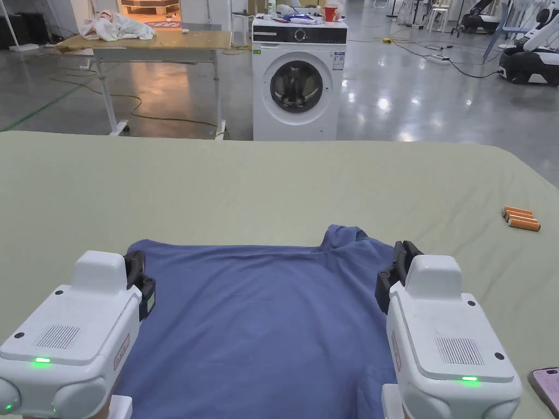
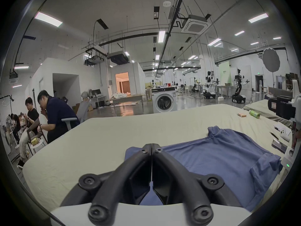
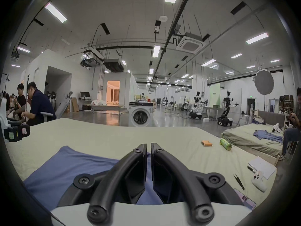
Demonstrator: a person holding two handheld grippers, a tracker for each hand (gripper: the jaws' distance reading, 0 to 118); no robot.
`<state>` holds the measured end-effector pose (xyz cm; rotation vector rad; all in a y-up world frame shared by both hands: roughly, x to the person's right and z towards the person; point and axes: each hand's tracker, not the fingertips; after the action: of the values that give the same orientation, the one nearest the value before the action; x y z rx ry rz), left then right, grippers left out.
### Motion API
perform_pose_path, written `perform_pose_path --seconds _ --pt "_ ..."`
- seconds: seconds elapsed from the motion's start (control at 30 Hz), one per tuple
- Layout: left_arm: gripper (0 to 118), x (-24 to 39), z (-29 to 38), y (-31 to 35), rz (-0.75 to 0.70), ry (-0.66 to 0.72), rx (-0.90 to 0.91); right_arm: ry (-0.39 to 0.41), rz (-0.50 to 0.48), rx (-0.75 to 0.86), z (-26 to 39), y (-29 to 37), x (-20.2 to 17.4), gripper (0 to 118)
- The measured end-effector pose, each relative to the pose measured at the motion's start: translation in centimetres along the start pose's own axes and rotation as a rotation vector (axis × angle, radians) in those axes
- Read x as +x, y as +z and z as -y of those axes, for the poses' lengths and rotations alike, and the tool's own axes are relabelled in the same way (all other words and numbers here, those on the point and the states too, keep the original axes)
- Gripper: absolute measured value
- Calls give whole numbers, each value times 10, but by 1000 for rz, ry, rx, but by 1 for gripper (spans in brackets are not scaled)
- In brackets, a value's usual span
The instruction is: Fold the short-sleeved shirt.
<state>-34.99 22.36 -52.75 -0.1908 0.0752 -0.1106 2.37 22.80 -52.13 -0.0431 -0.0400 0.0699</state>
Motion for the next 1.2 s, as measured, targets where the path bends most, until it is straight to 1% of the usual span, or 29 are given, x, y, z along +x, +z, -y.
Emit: perform_pose_path --seconds 0.17,0.33,0.4,0.47,0.57,0.67,0.77,0.8,0.83,0.9,0.93,1.0,1.1,1.2 --pt "0 -8 -4 1 -30 32 8 -6 -10 7 -2 -1 -2 2" --pt "0 -29 -2 8 -56 59 -33 21 -44 3 -1 -1 -6 2" --pt "0 -42 3 14 -43 73 -103 22 -57 -8 0 -1 -6 3" --pt "0 -59 13 22 -24 107 -202 30 -68 -31 4 -1 -6 2" --pt "0 -81 38 35 -8 141 -362 23 -89 -62 12 1 -7 2" --pt "0 -96 65 46 25 122 -532 33 -103 -89 22 3 -11 2" --pt "0 -105 88 58 66 172 -628 33 -121 -127 30 2 -14 2" --pt "5 -108 94 59 65 199 -659 30 -125 -135 32 2 -14 2" --pt "14 -111 101 60 49 218 -691 32 -126 -141 35 2 -14 2" --pt "41 -115 113 61 19 227 -743 39 -124 -157 37 1 -15 3" --pt "47 -117 118 60 -3 225 -771 35 -126 -164 38 1 -14 2" --pt "48 -118 127 57 -34 248 -812 35 -127 -175 39 1 -13 2" --pt "48 -118 143 43 -35 288 -845 43 -121 -188 43 2 -10 3" --pt "46 -111 149 38 -60 264 -861 38 -116 -205 46 3 -4 3"
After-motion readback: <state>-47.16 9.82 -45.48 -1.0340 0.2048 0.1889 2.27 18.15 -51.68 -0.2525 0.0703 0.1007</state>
